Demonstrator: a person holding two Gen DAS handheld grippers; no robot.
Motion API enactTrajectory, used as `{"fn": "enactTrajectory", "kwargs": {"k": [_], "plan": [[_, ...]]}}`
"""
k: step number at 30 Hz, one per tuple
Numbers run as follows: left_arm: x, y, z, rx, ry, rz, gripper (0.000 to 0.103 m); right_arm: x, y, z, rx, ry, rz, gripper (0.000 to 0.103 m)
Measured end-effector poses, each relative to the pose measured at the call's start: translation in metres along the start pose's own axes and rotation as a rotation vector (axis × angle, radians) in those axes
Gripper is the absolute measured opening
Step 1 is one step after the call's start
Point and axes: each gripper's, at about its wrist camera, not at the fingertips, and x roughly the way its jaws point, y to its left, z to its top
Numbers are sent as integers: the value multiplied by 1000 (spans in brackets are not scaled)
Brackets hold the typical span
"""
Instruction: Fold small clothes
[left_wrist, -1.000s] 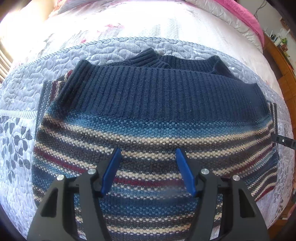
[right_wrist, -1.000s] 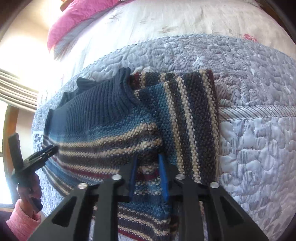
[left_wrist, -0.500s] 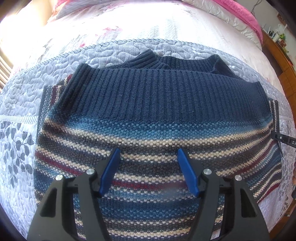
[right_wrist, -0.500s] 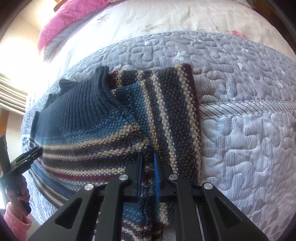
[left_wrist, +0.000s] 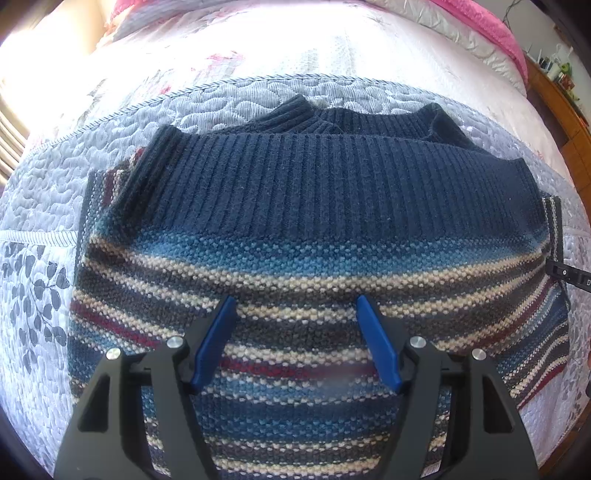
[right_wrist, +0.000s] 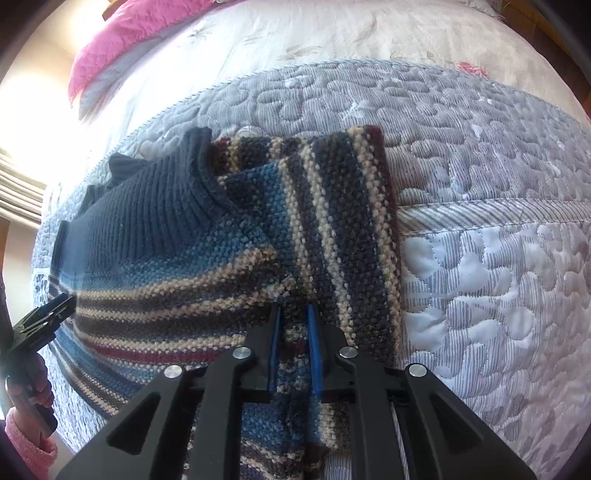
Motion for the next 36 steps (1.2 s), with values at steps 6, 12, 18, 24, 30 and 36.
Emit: {"fn": "enactTrajectory", "kwargs": {"k": [6, 12, 18, 24, 30, 36], "plan": [[3, -3, -2, -12, -2, 10, 74, 3, -7, 0, 42, -2, 27, 14], [6, -1, -2, -11, 9, 6, 76, -44, -24, -15, 60, -64, 56, 43], [12, 2, 2, -13, 6, 10, 77, -55, -45, -45, 81, -11, 51, 77], [5, 3, 1, -24, 10, 3, 77, -32, -45, -60, 96, 54, 118, 85], [6, 6, -3, -1, 18, 7, 77, -17, -56, -53, 191, 35, 188, 69], [13, 13, -5, -21, 23, -13, 81, -13, -54, -47, 205, 42, 245, 38]]}}
